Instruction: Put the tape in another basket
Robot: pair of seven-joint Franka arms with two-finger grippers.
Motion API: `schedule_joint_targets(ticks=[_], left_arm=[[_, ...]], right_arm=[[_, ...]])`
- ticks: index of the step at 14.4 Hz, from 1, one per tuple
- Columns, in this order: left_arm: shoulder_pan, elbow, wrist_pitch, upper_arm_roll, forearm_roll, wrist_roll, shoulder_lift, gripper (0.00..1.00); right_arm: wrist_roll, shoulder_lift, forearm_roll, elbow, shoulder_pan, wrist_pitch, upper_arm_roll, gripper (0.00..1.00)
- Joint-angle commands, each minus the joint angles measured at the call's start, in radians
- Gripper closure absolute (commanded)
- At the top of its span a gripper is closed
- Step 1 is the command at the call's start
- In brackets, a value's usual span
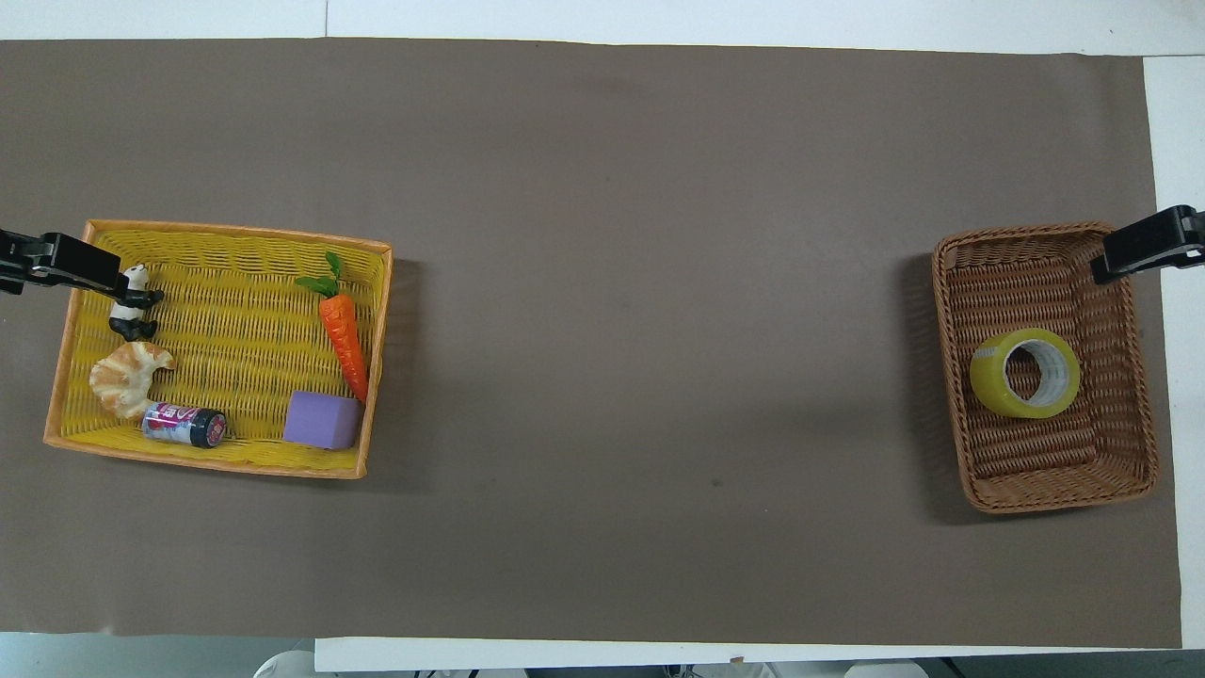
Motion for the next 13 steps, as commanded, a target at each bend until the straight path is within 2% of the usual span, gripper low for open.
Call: schedule_joint_targets(ticks=[1, 5, 13], left_arm=[[0.002, -0.004, 0.008, 0.002, -0.002, 0.008, -0.006, 0.0], [0.001, -0.004, 0.008, 0.002, -0.002, 0.008, -0.006, 0.0], [0.001, -0.004, 0.007, 0.002, -0.002, 0.008, -0.006, 0.0]], right_arm=[[0.032, -0.029, -0.021, -0.016, 0.011, -0.01, -0.005, 0.0], [0.032, -0.027, -0.021, -0.015, 0.019, -0.013, -0.046, 0.0], [0.048, -0.03, -0.02, -0.019, 0.019, -0.013, -0.051, 0.0]])
